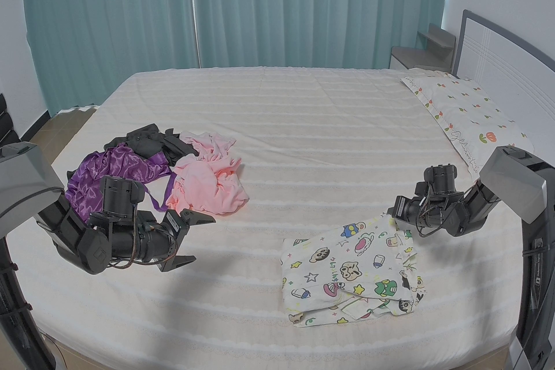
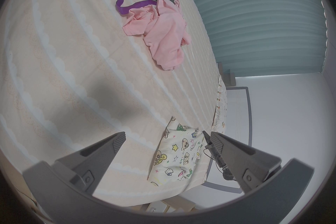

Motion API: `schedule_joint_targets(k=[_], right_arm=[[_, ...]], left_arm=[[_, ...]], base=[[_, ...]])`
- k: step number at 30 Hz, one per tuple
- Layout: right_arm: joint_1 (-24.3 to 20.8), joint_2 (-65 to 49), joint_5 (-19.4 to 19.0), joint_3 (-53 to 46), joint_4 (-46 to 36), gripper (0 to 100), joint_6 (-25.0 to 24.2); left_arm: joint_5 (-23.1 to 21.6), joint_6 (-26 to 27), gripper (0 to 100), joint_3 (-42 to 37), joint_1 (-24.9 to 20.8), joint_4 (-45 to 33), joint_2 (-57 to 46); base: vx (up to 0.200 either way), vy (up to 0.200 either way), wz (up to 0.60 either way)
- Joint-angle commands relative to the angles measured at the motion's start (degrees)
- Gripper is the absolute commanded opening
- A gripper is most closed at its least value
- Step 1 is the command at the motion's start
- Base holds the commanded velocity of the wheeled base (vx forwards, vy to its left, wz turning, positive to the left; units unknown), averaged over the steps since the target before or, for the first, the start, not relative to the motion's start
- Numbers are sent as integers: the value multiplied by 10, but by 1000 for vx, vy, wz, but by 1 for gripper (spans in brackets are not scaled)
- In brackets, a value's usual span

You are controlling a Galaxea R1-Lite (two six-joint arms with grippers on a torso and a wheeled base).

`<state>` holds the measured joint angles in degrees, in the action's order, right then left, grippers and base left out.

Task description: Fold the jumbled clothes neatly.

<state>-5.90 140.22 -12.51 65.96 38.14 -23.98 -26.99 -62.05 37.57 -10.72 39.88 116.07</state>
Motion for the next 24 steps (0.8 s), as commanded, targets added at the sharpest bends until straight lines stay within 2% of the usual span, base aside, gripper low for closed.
schedule_joint_targets(k=[1, 10, 11, 19, 24], right_arm=[[0, 11, 2, 11, -3, 0, -1], [1, 8, 12, 10, -6, 0, 1], [5, 8, 15, 14, -15, 100, 1], [9, -8, 28, 11, -37, 100, 2], [29, -69, 24, -65, -37, 100, 6]], left_arm=[[0, 0, 100, 0, 0, 0, 1], [0, 0, 100, 0, 0, 0, 1], [0, 0, 100, 0, 0, 0, 0], [0, 0, 100, 0, 1, 0, 1], [0, -1, 100, 0, 1, 0, 0]], base=[[0, 0, 0], [0, 0, 0], [0, 0, 0], [0, 0, 0], [0, 0, 0]])
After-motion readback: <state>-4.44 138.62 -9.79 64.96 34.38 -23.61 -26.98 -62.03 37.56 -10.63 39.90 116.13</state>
